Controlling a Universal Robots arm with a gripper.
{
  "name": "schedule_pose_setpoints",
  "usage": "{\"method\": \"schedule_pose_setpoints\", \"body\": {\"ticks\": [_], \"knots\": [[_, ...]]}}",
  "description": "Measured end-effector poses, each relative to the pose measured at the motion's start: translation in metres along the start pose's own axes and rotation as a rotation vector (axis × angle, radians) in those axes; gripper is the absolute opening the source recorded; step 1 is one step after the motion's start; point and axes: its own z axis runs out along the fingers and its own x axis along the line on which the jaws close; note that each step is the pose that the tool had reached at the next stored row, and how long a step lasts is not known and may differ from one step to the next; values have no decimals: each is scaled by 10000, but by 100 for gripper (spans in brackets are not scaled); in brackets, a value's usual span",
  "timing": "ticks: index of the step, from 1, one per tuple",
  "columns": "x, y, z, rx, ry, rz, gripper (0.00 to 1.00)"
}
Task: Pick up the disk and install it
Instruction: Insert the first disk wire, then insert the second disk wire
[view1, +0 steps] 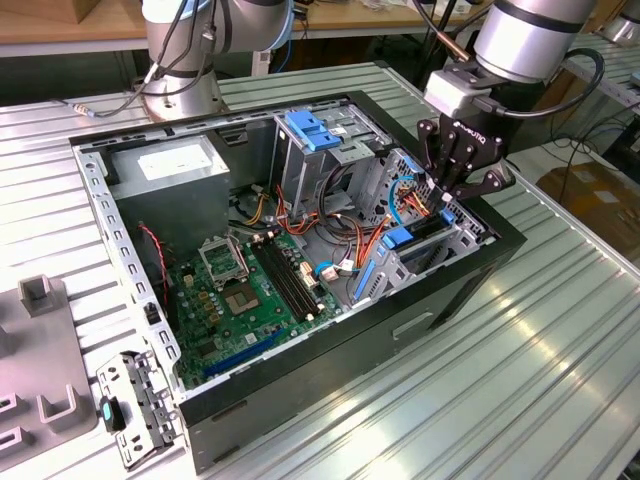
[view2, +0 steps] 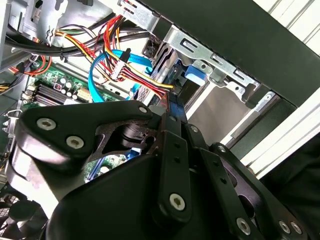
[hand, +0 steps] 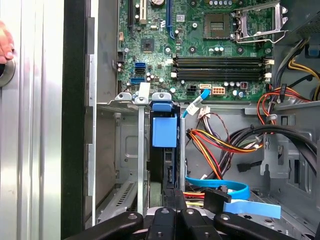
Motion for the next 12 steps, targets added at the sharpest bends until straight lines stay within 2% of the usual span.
{"method": "schedule_pose_setpoints", "body": {"ticks": [12], "knots": [[0,0,0,0,2,0,11]]}}
